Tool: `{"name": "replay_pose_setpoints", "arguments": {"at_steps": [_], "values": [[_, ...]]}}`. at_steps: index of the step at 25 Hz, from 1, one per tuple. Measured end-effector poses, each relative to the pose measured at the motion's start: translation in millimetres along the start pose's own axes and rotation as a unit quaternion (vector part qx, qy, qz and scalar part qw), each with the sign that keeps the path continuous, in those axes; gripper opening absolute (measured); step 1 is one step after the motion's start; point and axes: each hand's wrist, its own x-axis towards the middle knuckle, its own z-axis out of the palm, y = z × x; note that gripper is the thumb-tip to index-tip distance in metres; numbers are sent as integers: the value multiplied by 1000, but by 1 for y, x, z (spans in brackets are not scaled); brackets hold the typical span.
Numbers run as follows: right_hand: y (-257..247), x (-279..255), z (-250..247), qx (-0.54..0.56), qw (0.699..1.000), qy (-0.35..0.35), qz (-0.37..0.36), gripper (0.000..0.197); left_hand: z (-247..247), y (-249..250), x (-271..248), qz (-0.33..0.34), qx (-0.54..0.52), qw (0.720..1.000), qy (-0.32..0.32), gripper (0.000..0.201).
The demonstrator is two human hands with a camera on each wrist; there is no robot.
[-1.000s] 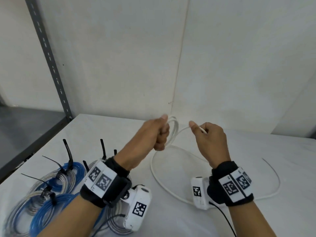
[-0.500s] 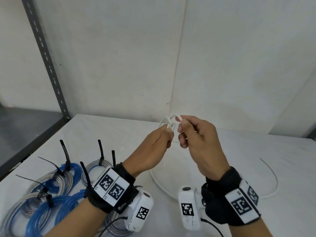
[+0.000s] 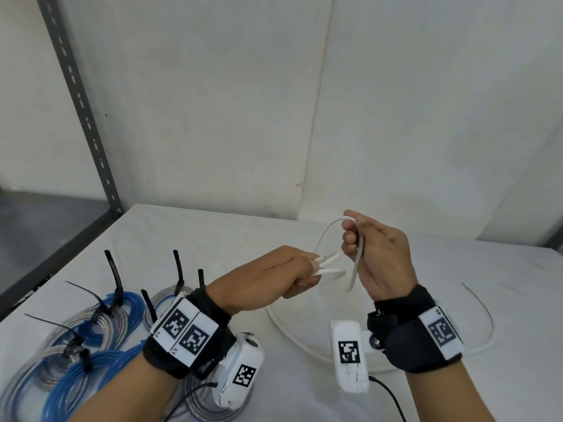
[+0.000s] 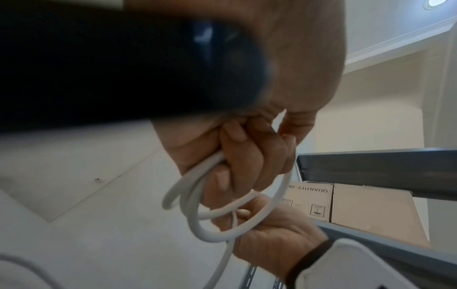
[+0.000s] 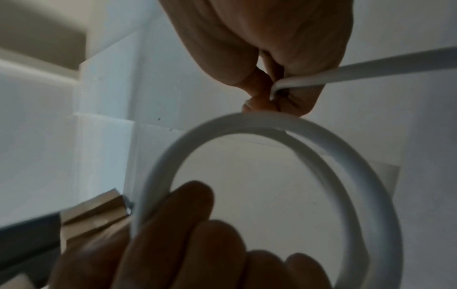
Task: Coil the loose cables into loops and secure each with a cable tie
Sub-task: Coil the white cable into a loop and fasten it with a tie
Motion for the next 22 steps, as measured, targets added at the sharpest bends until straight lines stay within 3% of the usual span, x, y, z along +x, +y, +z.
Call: {"name": "replay_pose_setpoints", "arguments": {"at_steps": [3, 6, 9, 11, 14, 16, 19, 20, 22], "values": [[1, -2, 0, -13, 1000, -3, -10, 26, -1, -5, 5, -8, -9, 998, 59, 30], [-2, -20, 14, -83, 992, -43, -83, 25, -3, -16, 12, -6, 9, 983, 183, 39], [3, -47, 32, -196, 957, -104, -188, 27, 0, -19, 14, -12, 33, 970, 243, 40], [9, -59, 40, -267, 924, -122, -243, 26, 2, -15, 16, -32, -77, 962, 260, 43], [14, -63, 43, -248, 926, -129, -252, 15, 0, -7, 18, -25, -300, 918, 259, 39], [19, -67, 45, -263, 916, -155, -261, 7, -2, -5, 18, -27, -356, 896, 263, 41], [29, -69, 48, -343, 868, -191, -305, 8, -13, -4, 15, -49, -390, 872, 292, 39], [30, -67, 47, -342, 872, -184, -298, 5, -18, -4, 13, -42, -410, 863, 292, 39], [31, -62, 46, -310, 904, -161, -248, 17, -26, 0, 11, -3, -468, 834, 292, 37]]}}
